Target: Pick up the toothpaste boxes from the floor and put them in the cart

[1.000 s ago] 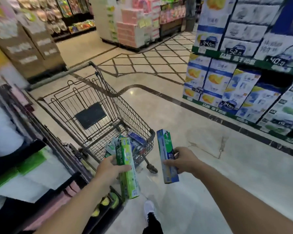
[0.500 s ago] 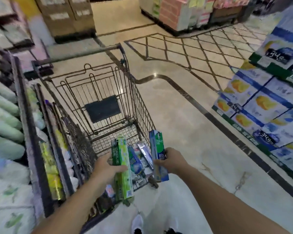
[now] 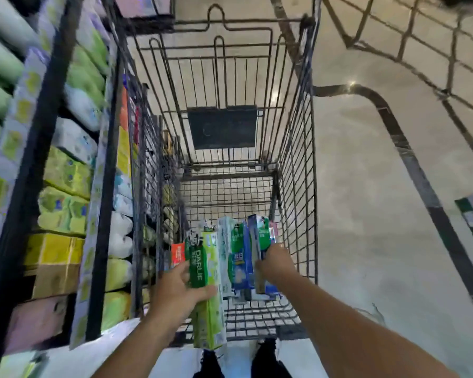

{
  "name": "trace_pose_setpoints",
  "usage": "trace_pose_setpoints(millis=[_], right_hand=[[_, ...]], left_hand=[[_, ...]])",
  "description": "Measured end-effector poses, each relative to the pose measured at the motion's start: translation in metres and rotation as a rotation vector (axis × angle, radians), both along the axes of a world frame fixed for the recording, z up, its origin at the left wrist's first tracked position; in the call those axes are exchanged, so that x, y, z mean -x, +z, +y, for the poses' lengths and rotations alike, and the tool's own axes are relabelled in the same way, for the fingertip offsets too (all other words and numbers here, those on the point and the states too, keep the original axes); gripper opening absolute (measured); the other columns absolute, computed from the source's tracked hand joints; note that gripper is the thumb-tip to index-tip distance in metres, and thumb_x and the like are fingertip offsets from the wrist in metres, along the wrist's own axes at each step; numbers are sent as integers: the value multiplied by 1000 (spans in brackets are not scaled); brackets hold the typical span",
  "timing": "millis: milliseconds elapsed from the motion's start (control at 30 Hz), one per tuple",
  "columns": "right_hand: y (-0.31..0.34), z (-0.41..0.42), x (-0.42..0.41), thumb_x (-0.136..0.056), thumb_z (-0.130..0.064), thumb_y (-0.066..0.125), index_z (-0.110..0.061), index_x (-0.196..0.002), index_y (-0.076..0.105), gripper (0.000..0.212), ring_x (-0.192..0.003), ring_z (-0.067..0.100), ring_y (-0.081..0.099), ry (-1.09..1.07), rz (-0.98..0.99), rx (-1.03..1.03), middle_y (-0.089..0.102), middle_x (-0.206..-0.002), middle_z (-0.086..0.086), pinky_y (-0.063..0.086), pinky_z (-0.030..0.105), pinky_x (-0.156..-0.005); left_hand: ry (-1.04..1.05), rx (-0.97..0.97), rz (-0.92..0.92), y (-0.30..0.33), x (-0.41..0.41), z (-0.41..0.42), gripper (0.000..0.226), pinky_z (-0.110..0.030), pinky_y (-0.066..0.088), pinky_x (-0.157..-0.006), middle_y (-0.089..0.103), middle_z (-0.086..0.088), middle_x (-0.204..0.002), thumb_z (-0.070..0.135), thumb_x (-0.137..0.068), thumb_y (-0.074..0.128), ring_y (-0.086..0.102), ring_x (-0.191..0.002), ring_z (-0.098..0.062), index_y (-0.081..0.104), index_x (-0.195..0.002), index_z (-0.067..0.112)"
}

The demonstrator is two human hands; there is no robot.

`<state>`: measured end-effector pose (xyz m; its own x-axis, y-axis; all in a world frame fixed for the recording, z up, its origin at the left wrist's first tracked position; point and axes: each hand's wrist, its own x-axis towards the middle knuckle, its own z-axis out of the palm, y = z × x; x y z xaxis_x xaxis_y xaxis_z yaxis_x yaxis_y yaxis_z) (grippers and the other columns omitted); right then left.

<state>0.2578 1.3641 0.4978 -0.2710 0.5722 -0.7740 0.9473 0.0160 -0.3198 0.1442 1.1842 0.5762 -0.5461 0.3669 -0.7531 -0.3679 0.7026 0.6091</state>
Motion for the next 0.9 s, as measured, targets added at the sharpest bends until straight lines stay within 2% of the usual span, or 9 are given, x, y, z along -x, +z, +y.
trace_pose_setpoints(millis=[100,200,300,433,533,600,667,800,900], right_hand=[[-23,1,8,-94,-13,57,-1,-116,54,25,-98,24,58,102,0,-15,49,-94,4,46,29,-78],[-41,0,9,-95,-16,55,-1,-112,58,23,-83,22,55,133,-12,-41,53,-89,5,47,32,-70],[-48,-1,6,-95,-13,55,-8,-105,54,11,-81,22,62,192,-71,-69,60,-91,4,53,34,-68],[-56,3,-2,-93,-8,55,-8,-104,52,11,-74,20,61,243,-90,-119,58,-83,2,53,33,-63],[-59,7,-6,-92,-12,56,-10,-104,51,14,-73,18,60,213,-63,-118,56,-83,1,53,34,-62],[-59,9,-8,-93,-17,58,-9,-109,51,20,-78,20,61,211,-27,-119,58,-92,4,55,36,-67],[-58,10,-9,-94,-23,60,-10,-111,49,24,-81,21,62,204,-5,-120,60,-95,5,55,38,-71],[-54,12,-10,-97,-24,57,-9,-118,51,26,-80,23,58,239,28,-151,58,-96,4,48,33,-68],[-48,13,-10,-97,-26,58,-12,-116,51,25,-78,22,58,249,52,-148,58,-92,1,46,31,-65]], left_hand=[[56,42,-48,-17,-1,1,92,-52,51,-100,49,-9,-146,12,-71,88,53,-126,-30,40,-150,14],[103,33,-119,-32,3,4,83,-45,60,-76,57,-1,-129,11,-73,86,65,-99,-22,44,-145,17],[105,51,-97,-40,11,14,58,-32,53,-62,59,9,-96,4,-82,78,64,-80,-13,48,-125,26],[30,170,-18,-59,22,33,82,-48,60,-82,66,-6,-121,16,-74,87,72,-90,-23,44,-144,18],[-73,252,139,-75,21,52,82,-42,55,-93,61,-9,-133,26,-75,87,66,-104,-24,44,-144,15],[-197,321,250,-82,18,65,84,-37,54,-87,60,-9,-131,35,-76,85,63,-106,-26,41,-145,12],[-325,383,343,-91,14,75,80,-36,54,-78,63,-8,-119,40,-78,82,64,-94,-24,44,-141,9],[-515,473,514,-105,10,83,69,-37,54,-77,60,-11,-119,46,-81,77,61,-95,-25,51,-130,5],[-610,545,581,-113,8,83,50,-31,46,-58,59,-11,-104,53,-83,72,57,-77,-21,57,-97,7]])
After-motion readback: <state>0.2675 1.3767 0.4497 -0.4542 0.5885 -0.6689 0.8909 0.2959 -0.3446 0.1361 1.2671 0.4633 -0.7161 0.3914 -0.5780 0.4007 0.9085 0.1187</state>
